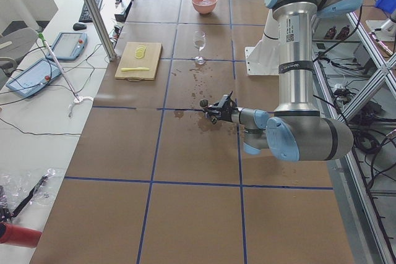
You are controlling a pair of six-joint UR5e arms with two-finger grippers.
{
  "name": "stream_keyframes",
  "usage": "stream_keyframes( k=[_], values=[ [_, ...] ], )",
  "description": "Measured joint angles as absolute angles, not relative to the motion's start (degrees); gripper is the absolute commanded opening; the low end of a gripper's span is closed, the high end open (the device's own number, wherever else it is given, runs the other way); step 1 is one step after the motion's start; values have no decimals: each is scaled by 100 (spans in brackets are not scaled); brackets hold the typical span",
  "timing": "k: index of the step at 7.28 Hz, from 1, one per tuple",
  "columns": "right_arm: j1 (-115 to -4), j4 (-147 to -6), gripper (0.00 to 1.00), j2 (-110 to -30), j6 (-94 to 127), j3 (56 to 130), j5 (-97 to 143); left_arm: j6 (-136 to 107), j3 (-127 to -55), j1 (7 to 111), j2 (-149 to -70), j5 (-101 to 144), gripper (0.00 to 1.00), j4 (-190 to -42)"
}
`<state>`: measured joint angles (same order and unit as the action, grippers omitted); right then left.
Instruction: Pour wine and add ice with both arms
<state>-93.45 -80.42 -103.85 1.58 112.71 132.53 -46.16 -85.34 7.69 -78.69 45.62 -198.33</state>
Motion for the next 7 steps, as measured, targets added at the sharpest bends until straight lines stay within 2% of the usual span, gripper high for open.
stream_keyframes(
  k=[7],
  values=[
    [-9377,-8042,100,-10423,158,11293,13254,-3617,-8524,740,-8235,4185,0,-19727]
  ],
)
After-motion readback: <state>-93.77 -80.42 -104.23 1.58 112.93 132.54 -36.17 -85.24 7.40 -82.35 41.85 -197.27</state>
